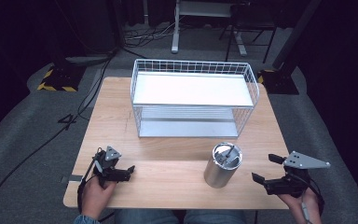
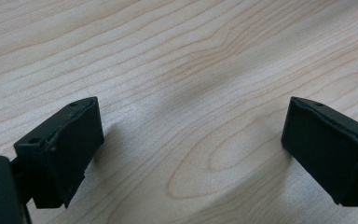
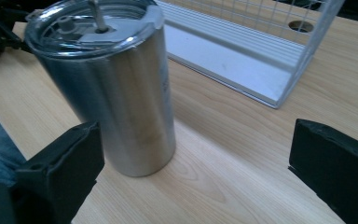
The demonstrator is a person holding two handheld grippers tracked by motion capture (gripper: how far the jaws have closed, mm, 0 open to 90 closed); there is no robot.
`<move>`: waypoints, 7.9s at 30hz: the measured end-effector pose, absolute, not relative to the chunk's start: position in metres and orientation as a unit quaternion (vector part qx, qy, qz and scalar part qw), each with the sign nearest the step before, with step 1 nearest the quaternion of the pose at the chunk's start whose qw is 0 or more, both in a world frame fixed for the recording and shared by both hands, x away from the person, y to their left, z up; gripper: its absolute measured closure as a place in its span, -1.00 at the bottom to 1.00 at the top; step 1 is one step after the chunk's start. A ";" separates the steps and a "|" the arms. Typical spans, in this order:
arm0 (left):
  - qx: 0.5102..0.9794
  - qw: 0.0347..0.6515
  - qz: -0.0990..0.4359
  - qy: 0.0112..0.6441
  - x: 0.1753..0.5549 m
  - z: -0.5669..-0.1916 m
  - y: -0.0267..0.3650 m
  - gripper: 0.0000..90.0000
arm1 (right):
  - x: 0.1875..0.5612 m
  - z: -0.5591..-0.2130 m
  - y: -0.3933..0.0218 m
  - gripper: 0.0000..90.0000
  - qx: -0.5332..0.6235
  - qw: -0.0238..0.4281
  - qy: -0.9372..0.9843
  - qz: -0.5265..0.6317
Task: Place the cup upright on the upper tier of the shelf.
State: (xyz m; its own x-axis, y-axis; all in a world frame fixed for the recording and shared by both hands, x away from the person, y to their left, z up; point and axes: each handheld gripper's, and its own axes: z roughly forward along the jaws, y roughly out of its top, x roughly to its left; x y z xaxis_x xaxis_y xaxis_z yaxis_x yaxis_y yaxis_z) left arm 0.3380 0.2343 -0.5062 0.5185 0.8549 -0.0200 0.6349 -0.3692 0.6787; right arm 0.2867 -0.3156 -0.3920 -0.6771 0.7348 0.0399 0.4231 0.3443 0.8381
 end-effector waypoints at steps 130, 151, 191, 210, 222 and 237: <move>0.811 0.322 0.169 0.458 0.340 -0.506 0.234 -0.87 | 0.351 -0.302 -0.213 -0.92 0.286 0.181 0.789 0.513; 0.811 0.322 0.169 0.458 0.340 -0.506 0.234 -0.87 | 0.387 -0.231 -0.190 -0.92 0.278 0.208 0.783 0.516; 0.811 0.322 0.168 0.459 0.340 -0.506 0.234 -0.87 | 0.510 -0.212 -0.126 -0.92 0.334 0.234 0.762 0.503; 0.810 0.322 0.169 0.459 0.340 -0.506 0.234 -0.87 | 0.525 -0.231 -0.116 -0.92 0.337 0.228 0.756 0.512; 0.811 0.322 0.168 0.459 0.340 -0.506 0.234 -0.87 | 0.529 -0.231 -0.118 -0.92 0.335 0.216 0.763 0.508; 0.811 0.322 0.168 0.459 0.340 -0.506 0.234 -0.87 | 0.529 -0.231 -0.118 -0.99 0.332 0.220 0.762 0.511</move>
